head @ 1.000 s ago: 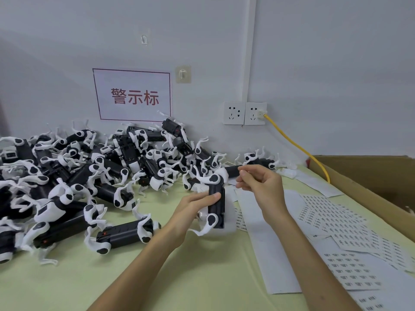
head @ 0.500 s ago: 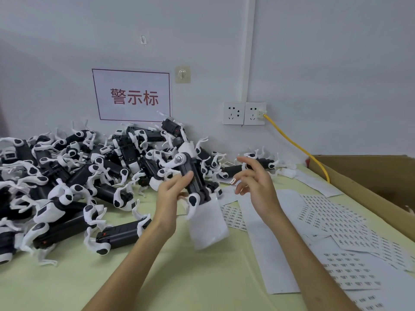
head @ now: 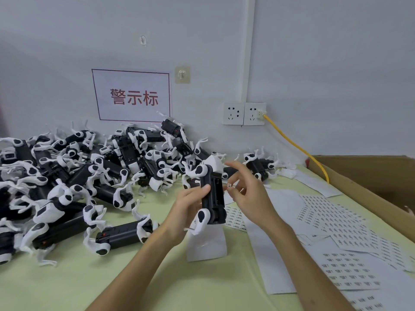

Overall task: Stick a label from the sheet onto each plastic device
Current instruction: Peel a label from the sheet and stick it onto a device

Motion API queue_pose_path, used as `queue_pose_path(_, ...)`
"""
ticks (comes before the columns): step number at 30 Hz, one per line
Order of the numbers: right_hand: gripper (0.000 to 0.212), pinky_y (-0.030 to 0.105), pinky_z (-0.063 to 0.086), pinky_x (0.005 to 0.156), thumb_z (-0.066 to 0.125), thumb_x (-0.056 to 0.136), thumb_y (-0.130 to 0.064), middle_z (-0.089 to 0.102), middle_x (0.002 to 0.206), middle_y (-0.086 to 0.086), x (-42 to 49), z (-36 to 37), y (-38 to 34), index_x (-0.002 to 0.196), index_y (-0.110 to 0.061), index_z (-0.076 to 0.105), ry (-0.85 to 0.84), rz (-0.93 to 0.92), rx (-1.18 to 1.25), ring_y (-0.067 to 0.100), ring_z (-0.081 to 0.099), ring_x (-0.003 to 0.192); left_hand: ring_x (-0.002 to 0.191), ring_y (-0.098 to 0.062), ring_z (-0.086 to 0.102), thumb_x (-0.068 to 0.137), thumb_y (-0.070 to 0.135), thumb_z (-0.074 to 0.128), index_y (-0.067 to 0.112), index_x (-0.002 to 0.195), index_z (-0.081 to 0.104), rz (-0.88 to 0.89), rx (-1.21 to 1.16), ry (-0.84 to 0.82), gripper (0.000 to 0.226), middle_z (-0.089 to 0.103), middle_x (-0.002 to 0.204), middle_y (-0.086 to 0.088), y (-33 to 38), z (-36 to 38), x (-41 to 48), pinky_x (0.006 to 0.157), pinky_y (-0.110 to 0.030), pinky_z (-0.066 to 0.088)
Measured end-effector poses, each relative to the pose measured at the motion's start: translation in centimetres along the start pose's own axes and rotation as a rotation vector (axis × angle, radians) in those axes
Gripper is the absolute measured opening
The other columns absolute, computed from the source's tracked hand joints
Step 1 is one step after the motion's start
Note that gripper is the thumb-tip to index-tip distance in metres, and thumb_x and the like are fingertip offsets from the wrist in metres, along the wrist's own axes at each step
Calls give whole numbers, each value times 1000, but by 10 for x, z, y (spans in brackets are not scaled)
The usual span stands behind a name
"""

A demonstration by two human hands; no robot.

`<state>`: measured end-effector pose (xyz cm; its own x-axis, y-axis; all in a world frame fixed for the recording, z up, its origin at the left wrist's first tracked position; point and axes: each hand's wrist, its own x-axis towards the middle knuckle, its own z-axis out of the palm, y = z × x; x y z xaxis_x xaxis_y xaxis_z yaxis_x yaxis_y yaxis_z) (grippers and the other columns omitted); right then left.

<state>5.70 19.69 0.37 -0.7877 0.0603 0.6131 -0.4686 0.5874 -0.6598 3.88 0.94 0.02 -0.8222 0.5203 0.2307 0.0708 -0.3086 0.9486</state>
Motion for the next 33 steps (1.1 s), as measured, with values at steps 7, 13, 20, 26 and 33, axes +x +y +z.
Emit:
queue_pose_path(7, 59, 15, 46, 62, 62, 92, -1, 56, 88, -20, 1, 1, 1, 137, -37, 50, 3, -3, -36, 5, 56, 65, 119, -20, 66, 90, 44, 52, 16, 115, 79, -73, -97, -11, 46, 68, 132, -13, 5, 6, -2, 83, -31, 59)
queue_pose_path(13, 62, 13, 45, 64, 61, 90, 0, 59, 90, -15, 0, 2, 0, 139, -37, 49, -4, 9, -32, 8, 59, 68, 130, -24, 60, 91, 45, 51, 12, 125, 73, -76, -163, -16, 52, 66, 136, -10, 3, 7, -2, 84, -30, 58)
queue_pose_path(20, 69, 20, 51, 65, 53, 87, 6, 67, 100, -14, 0, 4, 0, 140, -38, 49, -24, 33, -21, 13, 65, 72, 130, -24, 60, 90, 45, 52, 7, 132, 66, -78, -215, -48, 58, 66, 137, -10, 1, 8, -1, 85, -31, 58)
queue_pose_path(26, 33, 30, 49, 68, 49, 93, 0, 75, 90, -5, 5, -1, -6, 111, -22, 67, 28, 277, 246, 12, 68, 65, 117, -29, 64, 89, 44, 56, 3, 127, 68, -71, -228, -10, 58, 62, 137, -21, 3, 9, -3, 83, -33, 59)
queue_pose_path(33, 19, 20, 50, 69, 63, 96, -25, 74, 82, -2, 3, -10, -11, 86, -24, 79, -151, 467, 484, 10, 63, 69, 127, -18, 62, 95, 42, 50, 16, 124, 74, -30, -201, -115, 45, 66, 137, -6, 5, 12, -6, 89, -26, 56)
